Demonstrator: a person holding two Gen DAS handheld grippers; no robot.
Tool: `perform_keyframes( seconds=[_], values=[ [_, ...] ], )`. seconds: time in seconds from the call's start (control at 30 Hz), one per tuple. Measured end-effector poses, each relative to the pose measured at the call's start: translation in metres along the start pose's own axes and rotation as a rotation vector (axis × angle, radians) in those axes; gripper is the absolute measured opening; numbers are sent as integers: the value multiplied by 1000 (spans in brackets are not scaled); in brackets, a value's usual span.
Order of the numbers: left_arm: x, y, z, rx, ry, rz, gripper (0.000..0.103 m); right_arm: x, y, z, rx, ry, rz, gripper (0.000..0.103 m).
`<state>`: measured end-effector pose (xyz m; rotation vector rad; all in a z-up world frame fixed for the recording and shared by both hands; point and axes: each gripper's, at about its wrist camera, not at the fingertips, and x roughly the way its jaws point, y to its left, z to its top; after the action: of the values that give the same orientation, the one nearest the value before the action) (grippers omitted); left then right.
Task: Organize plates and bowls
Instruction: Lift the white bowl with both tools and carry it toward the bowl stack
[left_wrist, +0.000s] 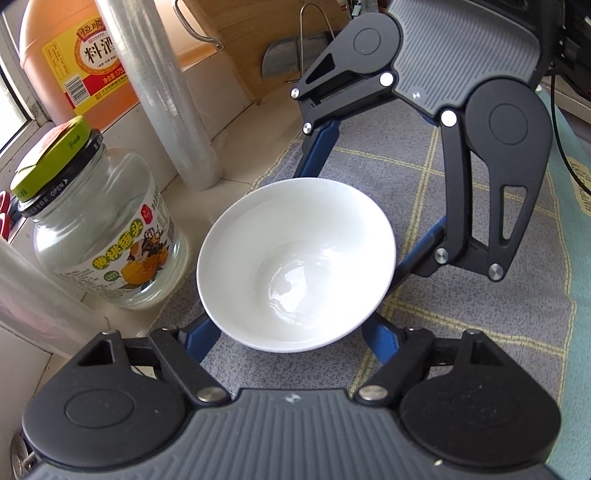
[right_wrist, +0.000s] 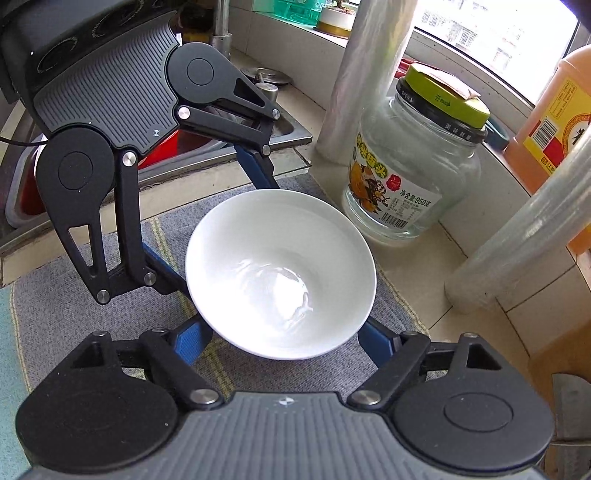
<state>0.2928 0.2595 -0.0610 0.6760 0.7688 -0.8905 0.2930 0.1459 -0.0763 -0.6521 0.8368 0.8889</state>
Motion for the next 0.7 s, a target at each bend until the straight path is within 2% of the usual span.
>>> perform_keyframes(
  seconds=[0.37, 0.7],
  values=[
    [-5, -4, 3, -2, -4, -3, 82, -6, 3, -1, 15, -5, 1, 89],
    [-24, -27, 8, -19, -28, -8, 82, -35, 24, -8, -6, -16, -23, 89]
  ],
)
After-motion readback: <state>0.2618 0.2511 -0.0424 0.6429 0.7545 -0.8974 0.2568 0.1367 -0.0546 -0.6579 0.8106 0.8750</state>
